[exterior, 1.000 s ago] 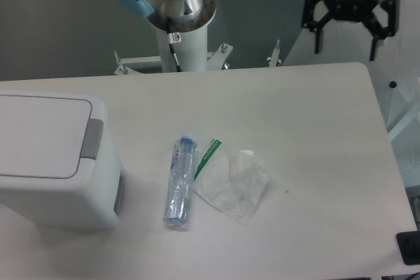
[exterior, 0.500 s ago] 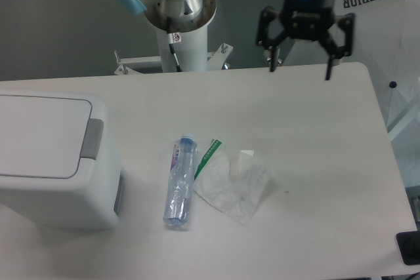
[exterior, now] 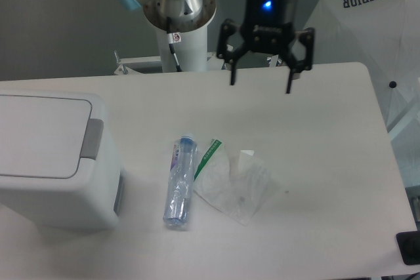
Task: Open the trash can
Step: 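Move the open gripper across the table toward the white trash can, then lower the gripper onto the trash can lid edge and push it open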
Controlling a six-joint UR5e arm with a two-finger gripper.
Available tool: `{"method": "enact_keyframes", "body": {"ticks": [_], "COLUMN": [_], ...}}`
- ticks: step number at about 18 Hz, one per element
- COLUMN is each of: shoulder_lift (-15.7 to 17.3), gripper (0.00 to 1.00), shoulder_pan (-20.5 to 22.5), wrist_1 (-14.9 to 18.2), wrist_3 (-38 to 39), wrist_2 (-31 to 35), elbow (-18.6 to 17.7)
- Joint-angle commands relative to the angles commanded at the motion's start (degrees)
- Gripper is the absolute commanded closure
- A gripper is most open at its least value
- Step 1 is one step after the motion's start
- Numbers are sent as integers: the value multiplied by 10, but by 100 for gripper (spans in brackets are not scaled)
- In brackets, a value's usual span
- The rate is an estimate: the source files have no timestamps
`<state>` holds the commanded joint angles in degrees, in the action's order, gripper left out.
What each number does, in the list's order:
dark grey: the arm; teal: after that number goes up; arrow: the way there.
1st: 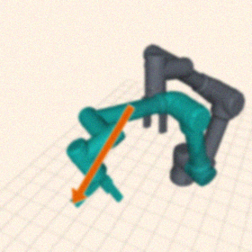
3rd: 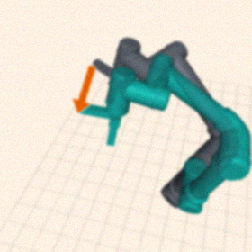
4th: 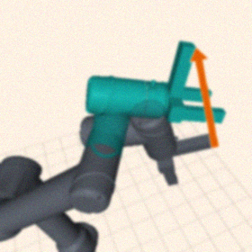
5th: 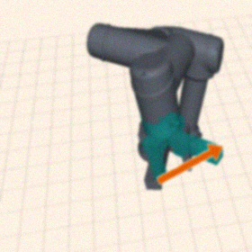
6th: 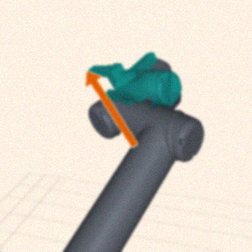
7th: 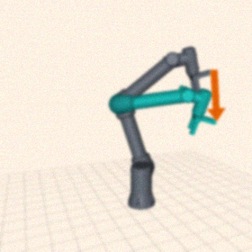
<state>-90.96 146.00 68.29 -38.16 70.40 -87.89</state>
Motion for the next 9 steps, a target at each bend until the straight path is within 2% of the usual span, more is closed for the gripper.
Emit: {"method": "enact_keyframes", "body": {"ticks": [4,9], "shoulder_lift": [-7,-31], "gripper": [0,0], "shoulder_pan": [-34,-84], "wrist_1": [-3,-62], "wrist_3": [54,154], "wrist_2": [0,1], "elbow": [0,-2]}}
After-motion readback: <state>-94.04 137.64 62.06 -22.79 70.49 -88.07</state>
